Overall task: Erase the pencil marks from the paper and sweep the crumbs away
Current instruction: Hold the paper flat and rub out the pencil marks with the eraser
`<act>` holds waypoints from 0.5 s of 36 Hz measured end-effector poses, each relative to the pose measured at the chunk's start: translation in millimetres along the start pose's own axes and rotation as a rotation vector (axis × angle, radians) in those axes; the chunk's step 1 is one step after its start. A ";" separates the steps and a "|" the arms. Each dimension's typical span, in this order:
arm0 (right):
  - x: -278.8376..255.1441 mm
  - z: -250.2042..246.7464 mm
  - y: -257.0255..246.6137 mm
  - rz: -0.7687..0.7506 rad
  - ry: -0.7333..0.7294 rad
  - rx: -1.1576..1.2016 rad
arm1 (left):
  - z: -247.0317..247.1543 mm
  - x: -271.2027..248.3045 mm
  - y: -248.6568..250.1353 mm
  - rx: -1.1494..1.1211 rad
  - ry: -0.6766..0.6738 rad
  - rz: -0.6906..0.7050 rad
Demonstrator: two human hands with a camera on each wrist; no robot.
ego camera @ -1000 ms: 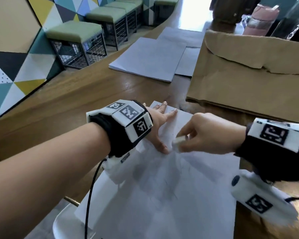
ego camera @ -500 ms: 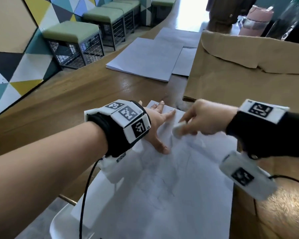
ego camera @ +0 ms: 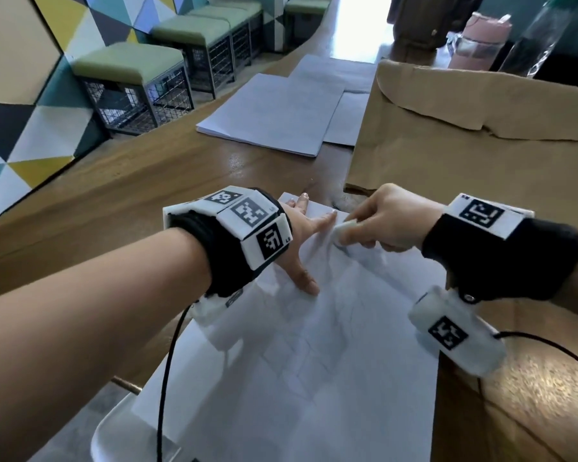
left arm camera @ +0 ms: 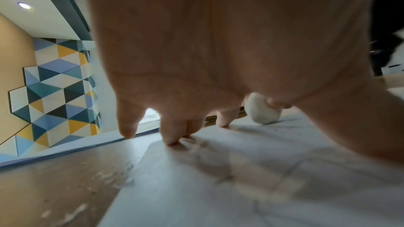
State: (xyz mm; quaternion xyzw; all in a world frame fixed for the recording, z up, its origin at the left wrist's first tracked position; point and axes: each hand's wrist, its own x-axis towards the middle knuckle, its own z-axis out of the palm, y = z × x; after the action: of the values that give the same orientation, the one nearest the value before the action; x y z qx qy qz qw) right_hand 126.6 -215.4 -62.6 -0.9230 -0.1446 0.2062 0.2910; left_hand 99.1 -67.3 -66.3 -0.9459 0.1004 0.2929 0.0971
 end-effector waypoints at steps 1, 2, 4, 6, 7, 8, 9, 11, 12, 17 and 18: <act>-2.8 3.5 0.7 -0.029 0.025 -0.033 | 0.2 0.0 0.2 0.002 -0.001 -0.002; -8.2 7.6 1.4 -0.061 0.029 -0.076 | 0.5 0.0 0.6 0.003 -0.004 -0.006; -23.2 15.4 1.4 -0.096 -0.060 -0.150 | 0.4 0.6 1.3 0.007 -0.005 -0.013; -31.8 17.4 0.0 -0.074 -0.188 -0.172 | 0.4 1.1 1.4 0.006 -0.006 -0.014; -30.6 14.8 -1.3 -0.042 -0.209 -0.151 | 0.2 0.5 1.4 0.004 -0.006 -0.013; -25.6 11.0 -2.1 -0.008 -0.192 -0.126 | 0.0 -0.3 1.5 0.005 -0.004 -0.013; -18.7 6.2 -2.9 0.021 -0.149 -0.099 | -0.3 -1.3 1.8 0.006 -0.002 -0.011; -6.3 -1.9 -4.7 0.072 -0.040 -0.042 | -0.4 -2.3 1.8 0.006 -0.002 -0.007; -2.7 -3.7 -5.4 0.080 -0.003 -0.024 | -0.3 -2.5 1.5 0.006 -0.002 -0.006; -20.9 13.1 -3.3 -0.002 -0.100 -0.043 | -0.1 -2.6 0.9 0.010 -0.012 -0.007; -27.5 17.2 -4.2 -0.011 -0.167 -0.086 | -0.2 -2.4 1.0 0.010 -0.015 -0.008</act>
State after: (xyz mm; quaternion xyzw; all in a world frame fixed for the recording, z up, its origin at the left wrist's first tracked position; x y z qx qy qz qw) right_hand 94.0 -214.6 -64.8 -0.9134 -0.1822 0.2743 0.2394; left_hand 97.0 -68.0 -64.8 -0.9436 0.0974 0.2988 0.1037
